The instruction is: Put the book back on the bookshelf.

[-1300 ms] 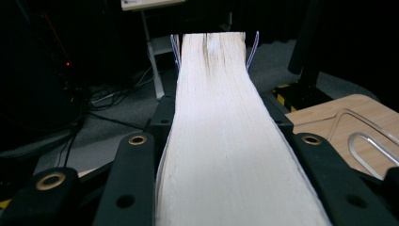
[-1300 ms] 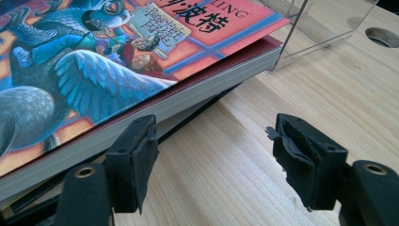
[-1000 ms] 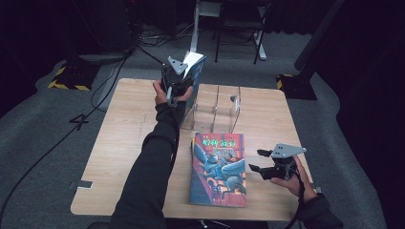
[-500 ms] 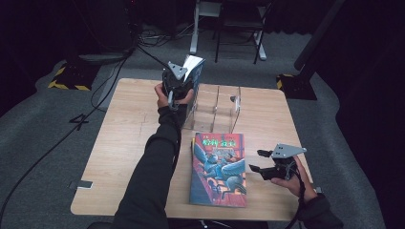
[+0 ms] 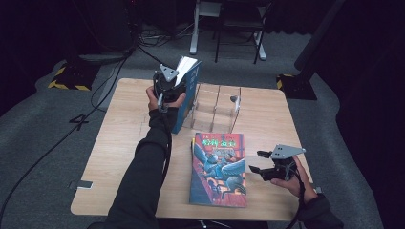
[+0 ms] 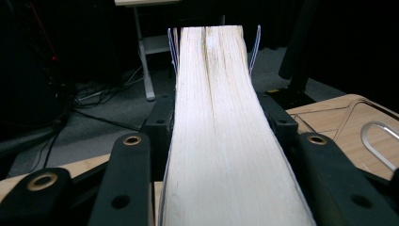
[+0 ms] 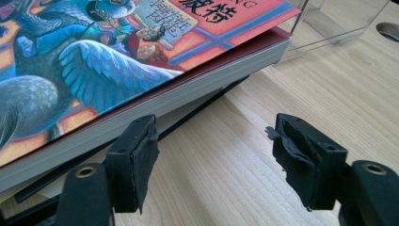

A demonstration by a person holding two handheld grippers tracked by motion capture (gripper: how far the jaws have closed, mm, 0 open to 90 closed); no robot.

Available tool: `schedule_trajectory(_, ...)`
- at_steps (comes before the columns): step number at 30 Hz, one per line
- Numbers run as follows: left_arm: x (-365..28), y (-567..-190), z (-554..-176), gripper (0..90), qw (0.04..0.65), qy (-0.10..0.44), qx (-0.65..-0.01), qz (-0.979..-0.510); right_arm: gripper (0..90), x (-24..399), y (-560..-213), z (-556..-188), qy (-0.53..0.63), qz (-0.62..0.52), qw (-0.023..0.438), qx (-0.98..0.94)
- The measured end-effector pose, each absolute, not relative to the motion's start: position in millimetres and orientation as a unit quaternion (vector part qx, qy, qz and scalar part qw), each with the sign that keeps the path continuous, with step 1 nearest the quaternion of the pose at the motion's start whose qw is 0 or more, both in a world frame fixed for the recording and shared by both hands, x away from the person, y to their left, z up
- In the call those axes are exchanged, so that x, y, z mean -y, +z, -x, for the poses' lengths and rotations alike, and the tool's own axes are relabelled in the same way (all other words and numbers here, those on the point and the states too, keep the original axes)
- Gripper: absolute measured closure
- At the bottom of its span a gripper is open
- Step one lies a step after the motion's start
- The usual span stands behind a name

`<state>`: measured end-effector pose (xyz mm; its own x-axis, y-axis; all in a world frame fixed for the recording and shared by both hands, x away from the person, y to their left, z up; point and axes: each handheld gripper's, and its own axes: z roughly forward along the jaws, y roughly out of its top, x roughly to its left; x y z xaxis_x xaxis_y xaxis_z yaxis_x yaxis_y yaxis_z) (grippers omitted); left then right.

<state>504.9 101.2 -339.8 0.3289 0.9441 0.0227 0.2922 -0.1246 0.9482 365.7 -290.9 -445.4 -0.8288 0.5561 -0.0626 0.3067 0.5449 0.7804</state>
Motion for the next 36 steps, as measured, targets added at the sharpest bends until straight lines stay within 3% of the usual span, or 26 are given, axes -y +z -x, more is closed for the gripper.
schedule_trajectory(4, -106, -344, -502, 43.8, 0.468, 0.352, -0.461, -0.667, 32.2, 291, -446, -365, 0.403, -0.248, 0.154, -0.867)
schedule_trajectory(10, -118, -351, -496, 36.8, 0.468, 0.340, -0.449, -0.681, 32.2, 291, -447, -366, 0.402, -0.248, 0.153, -0.868)
schedule_trajectory(36, -143, -346, -463, 31.6, 0.487, 0.314, -0.408, -0.706, 31.2, 289, -448, -366, 0.397, -0.250, 0.151, -0.870)
